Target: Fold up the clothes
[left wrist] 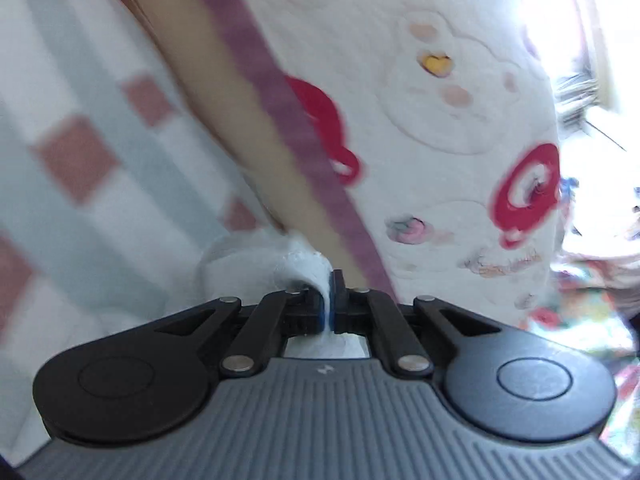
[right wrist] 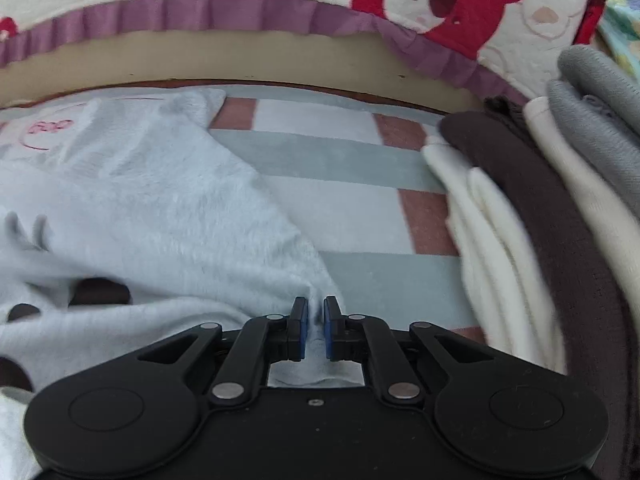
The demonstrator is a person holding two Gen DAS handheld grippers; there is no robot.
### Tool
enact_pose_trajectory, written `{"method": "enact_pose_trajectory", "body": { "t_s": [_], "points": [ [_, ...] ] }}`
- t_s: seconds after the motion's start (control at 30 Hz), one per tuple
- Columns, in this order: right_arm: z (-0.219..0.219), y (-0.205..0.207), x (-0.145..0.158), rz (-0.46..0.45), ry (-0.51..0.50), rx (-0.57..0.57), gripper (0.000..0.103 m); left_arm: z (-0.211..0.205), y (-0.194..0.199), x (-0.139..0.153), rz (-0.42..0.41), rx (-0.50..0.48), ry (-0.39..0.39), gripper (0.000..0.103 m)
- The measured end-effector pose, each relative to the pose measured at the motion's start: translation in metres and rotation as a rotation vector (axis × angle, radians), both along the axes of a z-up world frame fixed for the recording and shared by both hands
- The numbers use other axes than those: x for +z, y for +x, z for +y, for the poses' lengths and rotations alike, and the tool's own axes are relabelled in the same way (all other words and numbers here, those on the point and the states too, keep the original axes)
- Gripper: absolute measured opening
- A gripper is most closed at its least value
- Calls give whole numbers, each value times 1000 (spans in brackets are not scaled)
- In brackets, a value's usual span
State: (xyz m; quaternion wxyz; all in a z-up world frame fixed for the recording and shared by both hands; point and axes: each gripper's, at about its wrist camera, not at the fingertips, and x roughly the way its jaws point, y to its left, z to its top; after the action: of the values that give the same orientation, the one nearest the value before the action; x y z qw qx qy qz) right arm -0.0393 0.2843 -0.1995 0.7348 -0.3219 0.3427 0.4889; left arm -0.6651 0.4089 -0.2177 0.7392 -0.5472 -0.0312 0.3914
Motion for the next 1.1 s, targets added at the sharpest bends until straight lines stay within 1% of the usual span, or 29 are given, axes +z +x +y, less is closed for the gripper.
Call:
{"method": "enact_pose_trajectory", "body": {
  "t_s": [0.03, 0.07, 0.1, 0.13, 0.17, 0.2, 0.23, 0.27, 0.3, 0.33, 0.37, 0.4, 0.43, 0.47, 0.5, 0.53, 0.6, 0.63, 0.73, 0.77, 0.8, 0.83, 0.9, 0.93, 0.97, 1.0, 1.07, 1.1],
  "points": [
    [0, -1, 0, -13, -4, 7, 8, -3, 2, -8, 77, 1, -50, 3],
    [2, -3, -1, -33, -20, 8, 8, -6, 4, -21, 134, 14, -130, 4],
    [2, -3, -1, -36, -24, 3, 8, -9, 4, -31, 172, 33, -194, 4],
    [2, -2, -2, -40, -28, -2, 8, -10, 1, -36, 202, 53, -229, 10],
    [3, -2, -3, -43, -32, -7, 8, -13, -1, -33, 264, 80, -236, 14],
    [2, -2, -3, -42, -30, -17, 8, -16, 0, -23, 366, 111, -210, 26],
    [2, -2, -3, -42, -28, -22, 8, -21, 3, -12, 472, 144, -166, 37],
    [1, -4, -4, -49, -32, -21, 8, -26, 6, -1, 572, 178, -121, 39],
    [1, -6, -5, -56, -36, -20, 8, -32, 9, 8, 629, 201, -81, 40],
    [0, -8, -6, -63, -42, -12, 8, -38, 10, 13, 610, 195, -53, 40],
    [0, -9, -6, -70, -46, -4, 8, -43, 9, 17, 559, 172, -29, 40],
    [0, -10, -6, -71, -44, 1, 8, -48, 11, 19, 512, 136, -8, 43],
    [-1, -11, -7, -71, -42, 5, 8, -51, 18, 19, 492, 89, 10, 45],
    [-1, -10, -7, -69, -37, 6, 8, -53, 30, 18, 510, 42, 27, 48],
    [-2, -9, -7, -63, -32, 2, 8, -53, 46, 18, 563, 1, 45, 54],
    [-2, -9, -7, -58, -28, -2, 8, -53, 62, 18, 632, -36, 69, 60],
    [-3, -8, -7, -48, -22, -13, 8, -58, 92, 17, 787, -111, 139, 65],
    [-3, -9, -8, -49, -21, -15, 8, -58, 103, 13, 865, -138, 157, 66],
    [-4, -11, -10, -56, -20, -7, 9, -58, 127, -3, 1084, -191, 167, 64],
    [-5, -11, -10, -55, -19, -6, 9, -58, 131, -7, 1138, -205, 165, 58],
    [-5, -11, -11, -53, -15, -7, 9, -57, 132, -12, 1177, -217, 158, 29],
    [-6, -10, -11, -49, -9, -9, 9, -54, 125, -12, 1160, -216, 140, 6],
    [-8, -8, -12, -40, 1, -12, 9, -47, 103, -7, 1042, -191, 89, 6],
    [-8, -8, -13, -37, 5, -11, 9, -44, 88, -2, 960, -156, 65, 6],
    [-9, -6, -14, -33, 9, -11, 9, -42, 71, 3, 861, -103, 40, 5],
    [-9, -6, -14, -30, 11, -11, 9, -40, 51, 7, 737, -42, 14, 5],
    [-9, -4, -15, -22, 13, -13, 9, -39, 5, 8, 454, 86, -43, 5],
    [-9, -4, -16, -18, 14, -15, 9, -41, -17, 2, 298, 146, -77, 3]
  ]
}}
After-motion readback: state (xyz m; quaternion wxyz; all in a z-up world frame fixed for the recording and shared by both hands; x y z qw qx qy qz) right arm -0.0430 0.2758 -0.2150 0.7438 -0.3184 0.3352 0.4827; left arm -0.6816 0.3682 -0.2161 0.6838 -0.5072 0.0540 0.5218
